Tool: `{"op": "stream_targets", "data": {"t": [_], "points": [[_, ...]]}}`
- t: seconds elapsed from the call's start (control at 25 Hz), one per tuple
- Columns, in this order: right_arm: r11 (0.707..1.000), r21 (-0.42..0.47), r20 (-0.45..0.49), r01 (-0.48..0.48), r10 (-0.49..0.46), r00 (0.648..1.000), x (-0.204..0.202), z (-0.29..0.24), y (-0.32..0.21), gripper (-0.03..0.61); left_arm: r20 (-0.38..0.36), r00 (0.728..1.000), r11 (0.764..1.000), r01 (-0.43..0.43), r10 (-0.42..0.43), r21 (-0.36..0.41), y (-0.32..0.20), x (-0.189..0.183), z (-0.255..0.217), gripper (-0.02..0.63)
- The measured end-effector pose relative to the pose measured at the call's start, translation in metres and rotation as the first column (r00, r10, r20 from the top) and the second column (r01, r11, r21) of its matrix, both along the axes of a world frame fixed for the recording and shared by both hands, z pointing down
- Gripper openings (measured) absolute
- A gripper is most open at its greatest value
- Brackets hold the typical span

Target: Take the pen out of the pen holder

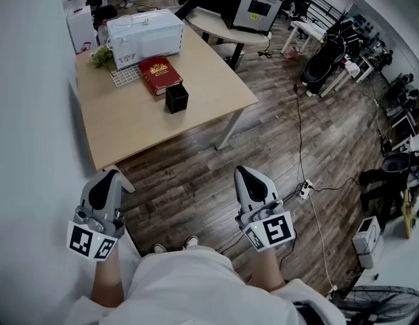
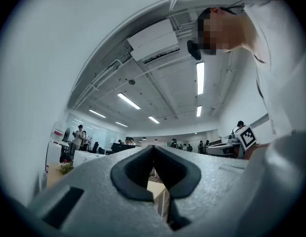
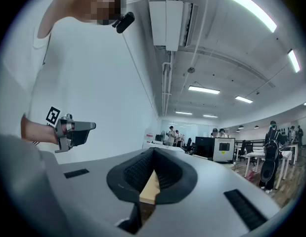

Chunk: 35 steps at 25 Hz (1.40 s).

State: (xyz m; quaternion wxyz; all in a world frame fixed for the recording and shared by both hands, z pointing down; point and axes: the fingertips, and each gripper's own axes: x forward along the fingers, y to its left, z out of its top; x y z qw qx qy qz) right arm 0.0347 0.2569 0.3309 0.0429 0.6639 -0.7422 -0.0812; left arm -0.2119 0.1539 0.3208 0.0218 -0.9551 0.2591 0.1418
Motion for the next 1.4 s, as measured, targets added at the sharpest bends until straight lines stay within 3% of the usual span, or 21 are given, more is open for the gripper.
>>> {"op": "stream_targets", "data": {"t": [0.68, 1.0, 1.08, 1.4], "points": [[0.999, -0.023, 0.004, 0.043, -0.043, 0.999, -0.016, 0.005, 0.004, 0.002, -0.005, 1.0, 1.0, 0.02, -0.02, -0.001, 0.01, -0.011, 0.0, 0.012], [1.0, -0.008, -0.044, 0.015, -0.016, 0.999, -0.017, 0.004, 0.006, 0.005, -0.002, 0.999, 0.999, 0.036, -0.036, -0.005, 0.018, -0.014, 0.002, 0.012], [0.999, -0.018, -0.012, 0.041, -0.041, 0.999, -0.015, 0.005, 0.006, 0.086, 0.001, 0.999, 0.999, 0.039, -0.039, -0.016, 0.02, -0.013, 0.004, 0.012], [0.998, -0.008, 0.033, 0.058, -0.057, 0.998, 0.008, 0.006, 0.017, 0.282, 0.017, 0.999, 0.999, 0.038, -0.037, -0.036, 0.034, 0.001, 0.011, 0.012]]}}
